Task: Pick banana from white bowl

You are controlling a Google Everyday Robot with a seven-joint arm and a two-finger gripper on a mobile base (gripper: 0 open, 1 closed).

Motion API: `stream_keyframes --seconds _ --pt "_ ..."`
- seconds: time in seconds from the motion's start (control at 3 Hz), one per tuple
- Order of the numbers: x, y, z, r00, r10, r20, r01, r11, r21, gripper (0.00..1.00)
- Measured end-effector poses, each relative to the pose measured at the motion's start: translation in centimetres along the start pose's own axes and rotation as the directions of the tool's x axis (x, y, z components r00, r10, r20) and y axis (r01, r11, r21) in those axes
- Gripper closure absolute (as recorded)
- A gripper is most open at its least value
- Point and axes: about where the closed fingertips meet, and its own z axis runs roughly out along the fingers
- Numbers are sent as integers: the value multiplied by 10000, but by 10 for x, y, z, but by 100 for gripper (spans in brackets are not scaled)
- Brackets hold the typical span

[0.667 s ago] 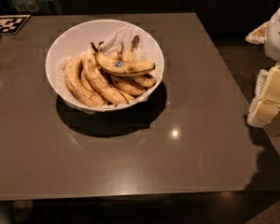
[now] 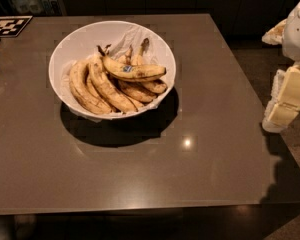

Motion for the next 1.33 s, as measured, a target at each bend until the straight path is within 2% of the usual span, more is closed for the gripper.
stream_keyframes --seconds 0.33,0.67,1.0,1.33 --pt "-27 -5 -1 9992 -146 -371 133 9993 -356 0" --pt "-64 -15 9 9955 -563 -768 518 9969 -601 0" --pt "-93 -16 12 9926 -975 -729 923 9932 -704 0" --pt "-105 -18 13 9934 -1071 -407 1053 9935 -428 0"
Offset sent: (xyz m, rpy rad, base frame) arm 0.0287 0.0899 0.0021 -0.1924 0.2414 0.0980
